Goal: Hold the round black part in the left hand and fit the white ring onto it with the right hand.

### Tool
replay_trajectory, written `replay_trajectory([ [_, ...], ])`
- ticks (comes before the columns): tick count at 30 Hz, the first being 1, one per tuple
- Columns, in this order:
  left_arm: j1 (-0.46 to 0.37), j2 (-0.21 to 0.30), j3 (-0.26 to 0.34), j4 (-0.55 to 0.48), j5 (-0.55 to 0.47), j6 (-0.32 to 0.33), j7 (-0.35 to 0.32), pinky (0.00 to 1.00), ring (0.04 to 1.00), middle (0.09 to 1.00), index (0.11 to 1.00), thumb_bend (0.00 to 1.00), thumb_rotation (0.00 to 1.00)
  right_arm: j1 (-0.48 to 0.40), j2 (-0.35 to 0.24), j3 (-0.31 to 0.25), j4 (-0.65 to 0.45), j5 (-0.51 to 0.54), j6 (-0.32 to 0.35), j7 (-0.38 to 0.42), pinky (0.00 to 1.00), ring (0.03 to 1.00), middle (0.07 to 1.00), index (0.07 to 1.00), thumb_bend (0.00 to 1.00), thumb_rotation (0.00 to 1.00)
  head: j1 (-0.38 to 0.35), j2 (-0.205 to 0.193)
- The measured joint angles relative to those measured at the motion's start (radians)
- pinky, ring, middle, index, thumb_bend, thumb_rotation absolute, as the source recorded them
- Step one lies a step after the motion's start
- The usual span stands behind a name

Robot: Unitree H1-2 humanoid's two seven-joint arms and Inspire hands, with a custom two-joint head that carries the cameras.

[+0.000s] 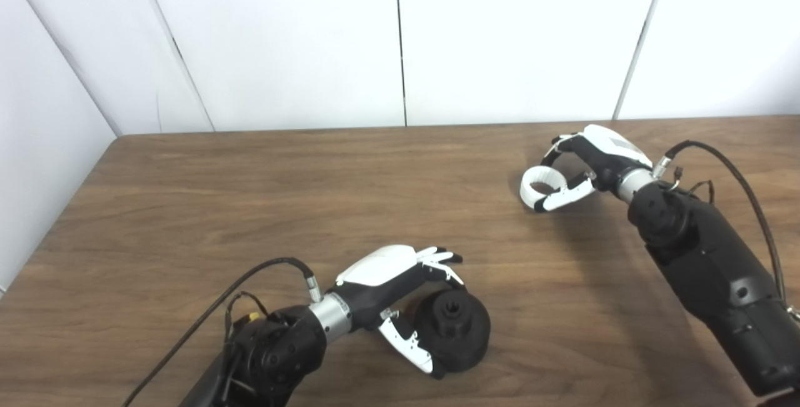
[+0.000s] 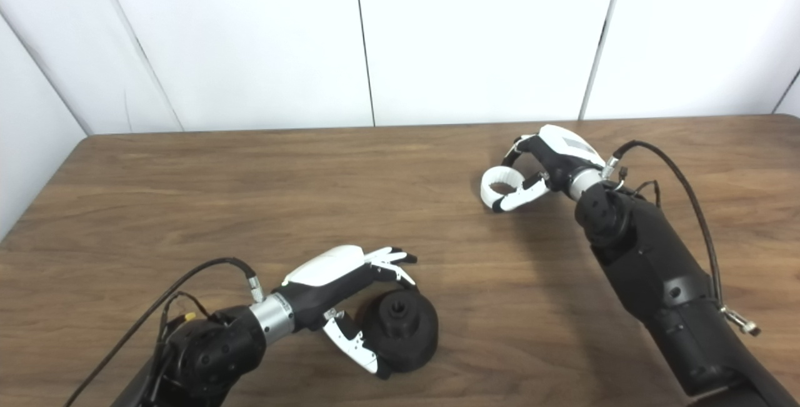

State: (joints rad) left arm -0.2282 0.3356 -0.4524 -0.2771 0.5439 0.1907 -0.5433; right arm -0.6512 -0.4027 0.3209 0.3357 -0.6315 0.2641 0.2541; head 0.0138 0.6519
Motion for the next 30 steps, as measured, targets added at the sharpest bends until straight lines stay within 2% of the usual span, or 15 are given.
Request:
replay_trajectory([
  [7,0.0,-0.004,0.002,0.0,0.001,0.0,0.001,0.93,1.0,0.964,0.681,0.94,0.25,0.007,-0.001,-0.005,-0.026,0.0,-0.002,0.004,0.99,0.986,0.909,0.607,0.8,0.27,0.0,0.0],
  [9,0.0,-0.004,0.002,0.0,0.001,-0.002,0.001,0.93,1.0,0.963,0.681,0.94,0.24,0.015,-0.003,-0.012,-0.054,0.002,0.002,0.013,0.96,0.984,0.91,0.608,0.81,0.27,0.0,0.002],
  [14,0.0,-0.005,0.002,0.001,0.003,-0.002,0.001,0.93,1.0,0.964,0.681,0.93,0.24,0.029,-0.003,-0.044,-0.145,0.027,0.038,0.049,0.93,0.982,0.902,0.605,0.81,0.26,0.0,0.0],
  [22,0.0,-0.01,0.0,0.003,0.003,-0.003,0.0,0.95,1.0,0.965,0.683,0.93,0.24,0.058,-0.017,-0.043,-0.267,0.02,0.075,0.095,0.98,0.985,0.901,0.609,0.81,0.27,-0.003,0.005],
  [30,-0.001,-0.01,0.001,0.011,0.003,-0.01,0.0,0.95,1.0,0.964,0.682,0.94,0.25,0.129,-0.031,-0.052,-0.446,0.008,0.131,0.129,0.98,0.98,0.901,0.618,0.81,0.28,-0.005,0.008],
])
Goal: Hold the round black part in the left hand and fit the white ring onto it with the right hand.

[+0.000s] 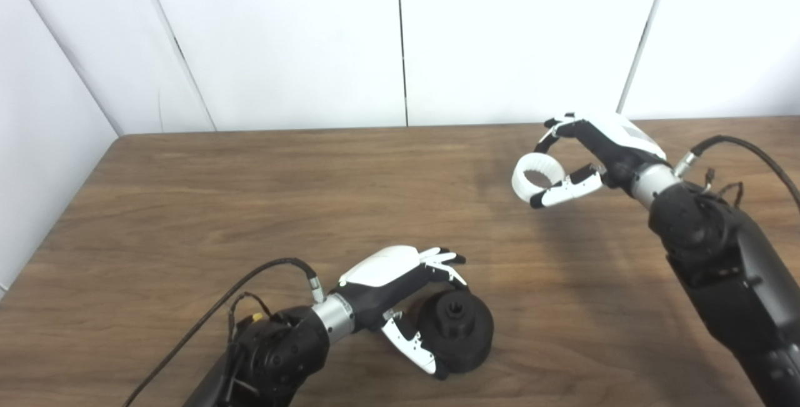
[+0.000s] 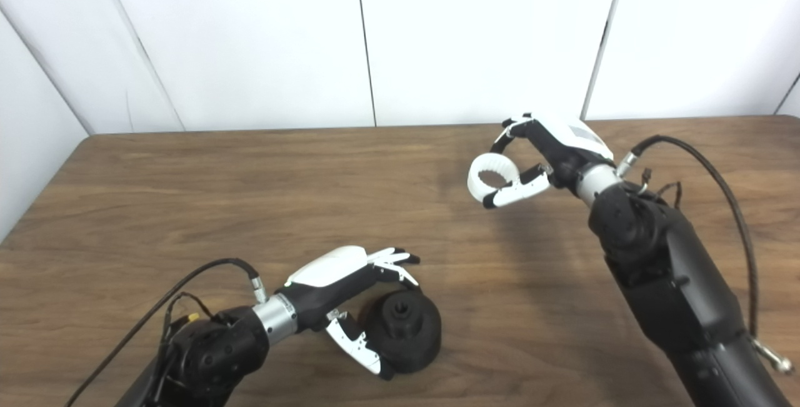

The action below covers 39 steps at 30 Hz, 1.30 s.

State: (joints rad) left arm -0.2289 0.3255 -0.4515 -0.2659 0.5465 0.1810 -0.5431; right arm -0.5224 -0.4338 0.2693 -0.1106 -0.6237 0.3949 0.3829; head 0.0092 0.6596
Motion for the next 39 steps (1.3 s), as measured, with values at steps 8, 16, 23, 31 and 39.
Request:
replay_trajectory([
  [8,-0.002,-0.01,0.004,0.012,-0.002,-0.001,0.001,0.94,1.0,0.964,0.68,0.94,0.24,0.072,0.001,-0.01,-0.202,-0.015,0.057,0.044,0.96,0.971,0.904,0.604,0.82,0.29,0.002,0.005],
  [16,-0.005,-0.009,0.005,0.012,0.0,-0.002,0.001,0.94,1.0,0.966,0.682,0.94,0.24,0.148,0.006,-0.037,-0.359,-0.01,0.065,0.082,0.95,0.973,0.902,0.59,0.83,0.27,0.003,0.011],
  [23,-0.006,-0.01,0.005,0.012,-0.004,0.0,0.0,0.94,1.0,0.964,0.679,0.94,0.24,0.192,0.037,-0.052,-0.481,-0.017,0.072,0.145,0.95,0.981,0.898,0.597,0.84,0.26,0.008,0.015],
  [31,-0.006,-0.01,0.004,0.012,-0.003,-0.002,0.0,0.94,1.0,0.964,0.679,0.94,0.25,0.242,0.075,-0.056,-0.527,-0.045,0.074,0.202,1.0,1.0,0.921,0.599,0.83,0.27,0.009,0.02],
  [39,-0.006,-0.011,0.002,0.012,-0.003,0.0,-0.003,0.95,1.0,0.961,0.676,0.94,0.24,0.256,0.104,-0.037,-0.536,-0.068,0.074,0.232,1.0,1.0,0.923,0.601,0.84,0.28,0.011,0.025],
])
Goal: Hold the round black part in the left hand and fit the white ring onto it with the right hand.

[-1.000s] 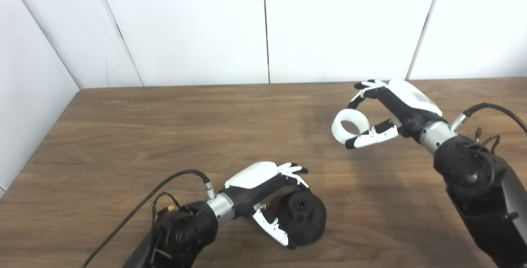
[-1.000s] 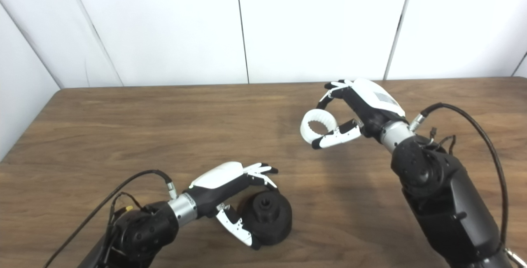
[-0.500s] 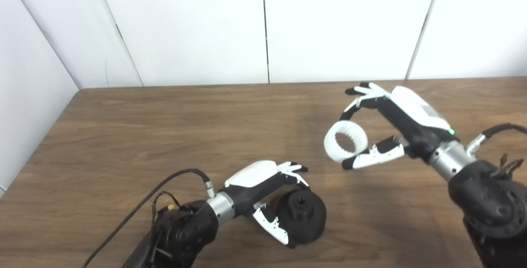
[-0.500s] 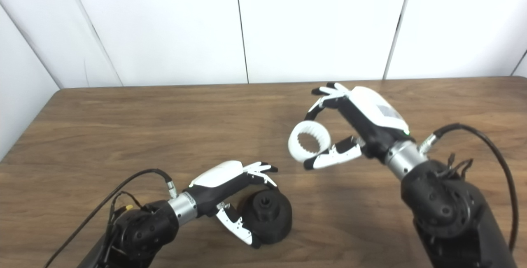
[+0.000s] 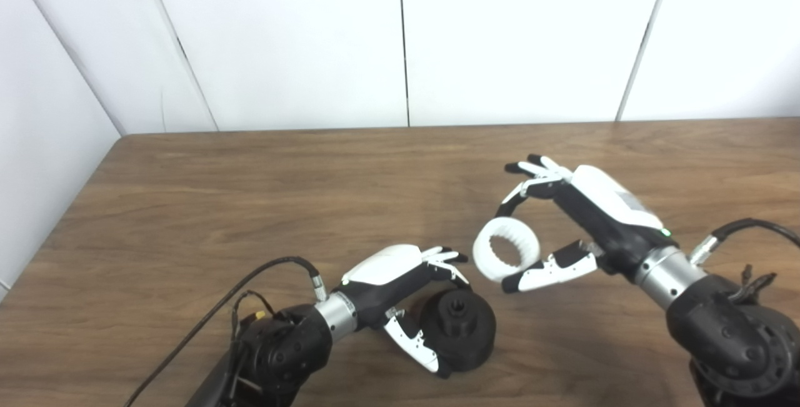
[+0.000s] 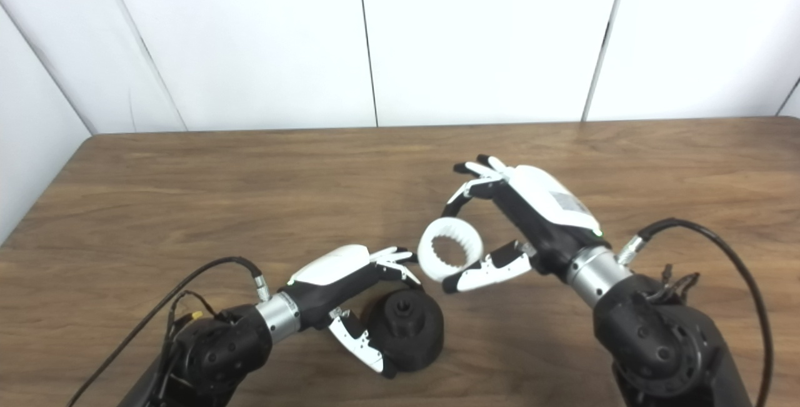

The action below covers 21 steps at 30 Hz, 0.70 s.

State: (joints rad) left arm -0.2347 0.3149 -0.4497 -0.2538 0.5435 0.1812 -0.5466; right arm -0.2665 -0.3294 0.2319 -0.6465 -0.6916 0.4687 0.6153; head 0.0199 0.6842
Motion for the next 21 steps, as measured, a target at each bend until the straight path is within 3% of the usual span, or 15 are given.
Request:
replay_trajectory([
  [9,0.0,-0.001,0.0,0.0,-0.005,0.007,-0.003,0.96,1.0,0.964,0.675,0.94,0.24,0.027,0.034,0.029,0.003,-0.004,-0.003,0.0,1.0,1.0,0.926,0.601,0.84,0.32,0.006,0.005],
  [21,-0.004,-0.002,-0.001,-0.003,-0.005,0.02,-0.01,0.96,1.0,0.962,0.675,0.94,0.24,0.03,0.034,0.045,0.03,-0.005,-0.014,-0.003,1.0,1.0,0.928,0.6,0.84,0.34,0.014,0.012],
])
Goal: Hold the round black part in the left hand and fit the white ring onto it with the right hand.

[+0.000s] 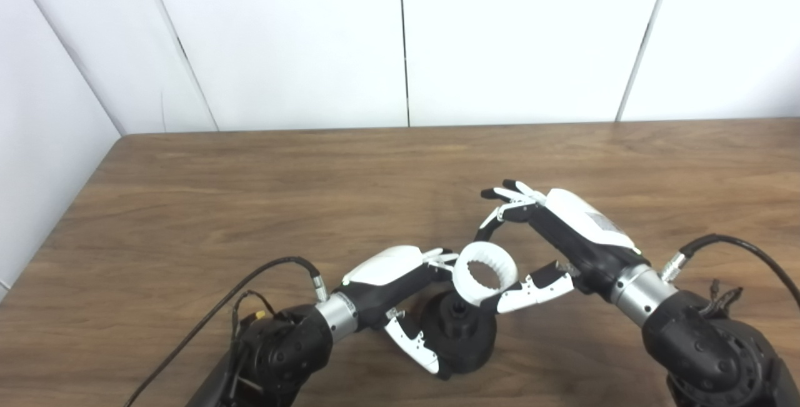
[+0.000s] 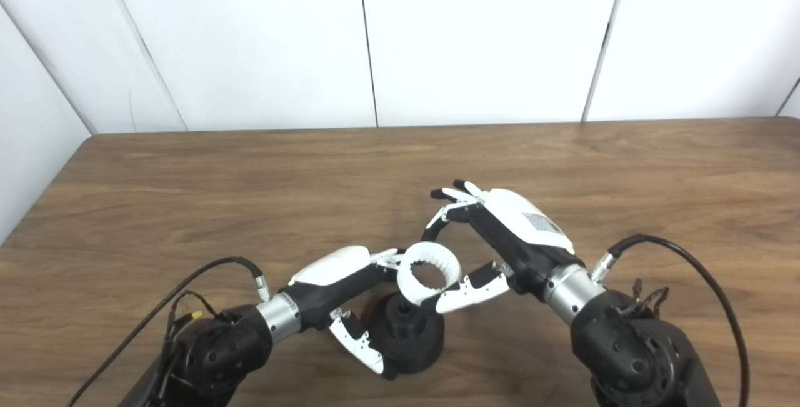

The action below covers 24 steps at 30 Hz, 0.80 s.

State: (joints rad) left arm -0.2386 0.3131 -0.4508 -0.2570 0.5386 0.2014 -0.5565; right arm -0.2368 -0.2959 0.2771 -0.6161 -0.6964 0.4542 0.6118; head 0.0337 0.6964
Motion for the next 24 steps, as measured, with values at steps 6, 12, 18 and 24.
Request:
replay_trajectory([
  [6,-0.004,0.0,-0.003,-0.002,0.0,0.005,-0.005,0.96,1.0,0.968,0.679,0.94,0.23,0.005,0.0,0.012,0.002,0.0,-0.001,0.0,1.0,1.0,0.927,0.594,0.84,0.34,0.006,0.0],
  [12,-0.005,0.0,-0.005,-0.016,0.0,0.025,-0.012,0.95,1.0,0.97,0.687,0.93,0.24,0.018,-0.001,0.02,0.015,0.0,-0.002,0.0,1.0,1.0,0.931,0.598,0.85,0.34,0.008,0.002],
  [18,-0.006,0.0,-0.006,-0.017,0.004,0.026,-0.012,0.94,1.0,0.965,0.68,0.94,0.23,0.031,0.0,0.045,0.018,-0.01,-0.003,0.0,1.0,1.0,0.937,0.595,0.83,0.33,0.008,0.003],
  [24,-0.008,0.0,-0.007,-0.017,0.007,0.025,-0.011,0.94,1.0,0.965,0.679,0.94,0.23,0.044,-0.001,0.056,0.018,-0.007,-0.023,0.0,1.0,1.0,0.936,0.598,0.82,0.33,0.011,0.008],
])
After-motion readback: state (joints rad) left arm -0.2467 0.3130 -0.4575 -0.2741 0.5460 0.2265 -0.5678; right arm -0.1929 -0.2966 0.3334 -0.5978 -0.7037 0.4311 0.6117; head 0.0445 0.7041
